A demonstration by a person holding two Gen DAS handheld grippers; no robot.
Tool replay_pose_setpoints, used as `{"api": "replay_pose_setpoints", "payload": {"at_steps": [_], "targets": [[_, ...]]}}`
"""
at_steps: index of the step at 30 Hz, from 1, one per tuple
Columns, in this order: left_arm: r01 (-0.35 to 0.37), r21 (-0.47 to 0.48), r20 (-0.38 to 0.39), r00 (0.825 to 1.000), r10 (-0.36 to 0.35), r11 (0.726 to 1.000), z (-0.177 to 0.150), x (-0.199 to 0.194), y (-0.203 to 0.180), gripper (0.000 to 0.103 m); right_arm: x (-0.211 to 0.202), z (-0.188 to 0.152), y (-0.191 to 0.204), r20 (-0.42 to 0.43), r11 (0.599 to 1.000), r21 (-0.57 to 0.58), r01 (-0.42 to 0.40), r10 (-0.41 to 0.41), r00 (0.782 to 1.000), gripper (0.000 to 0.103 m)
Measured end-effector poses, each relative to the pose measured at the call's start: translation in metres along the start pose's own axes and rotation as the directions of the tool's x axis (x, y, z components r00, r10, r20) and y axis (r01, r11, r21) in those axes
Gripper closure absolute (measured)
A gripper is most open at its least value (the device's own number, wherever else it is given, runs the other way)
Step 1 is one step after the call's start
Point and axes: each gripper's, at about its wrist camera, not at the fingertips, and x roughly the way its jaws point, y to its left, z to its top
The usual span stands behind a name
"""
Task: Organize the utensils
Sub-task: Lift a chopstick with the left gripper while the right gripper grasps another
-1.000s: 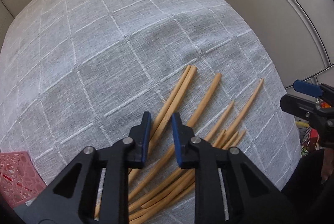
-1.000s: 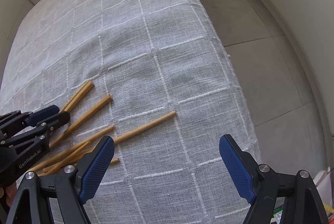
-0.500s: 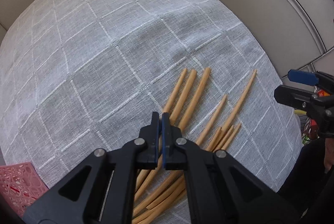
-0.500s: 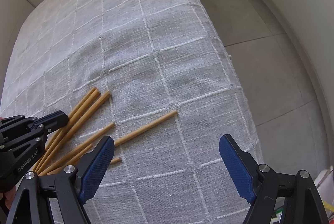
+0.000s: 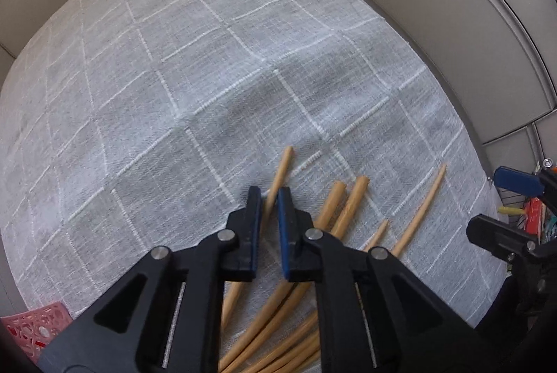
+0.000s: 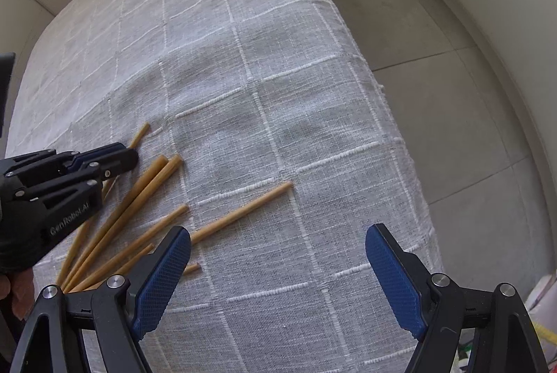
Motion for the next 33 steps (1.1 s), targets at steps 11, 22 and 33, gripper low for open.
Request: {"api": "replay_pose_setpoints", "payload": {"at_steps": [11,22,33], "targets": [[0.027,-0.142,0.191,0.982,0.0,0.99,-0.04,-0.077,0.046,0.097,0.016,0.008,-0.022,-0.029,0.988,0.139,-0.07,0.075,0.997,0.018],[0.073,-0.218,0.328,0.945,0.003,0.973,-0.122,-0.144,0.076,0.097,0.012,-0.028,0.0,-0.104,0.986,0.12,-0.117,0.13,0.986,0.046],[0.178,-0.263,0.438,0.898,-0.047,0.948,-0.164,-0.174,0.096,0.097,0.029,-0.073,0.052,-0.036,0.988,-0.07,0.135,-0.138,0.99,0.074]]}}
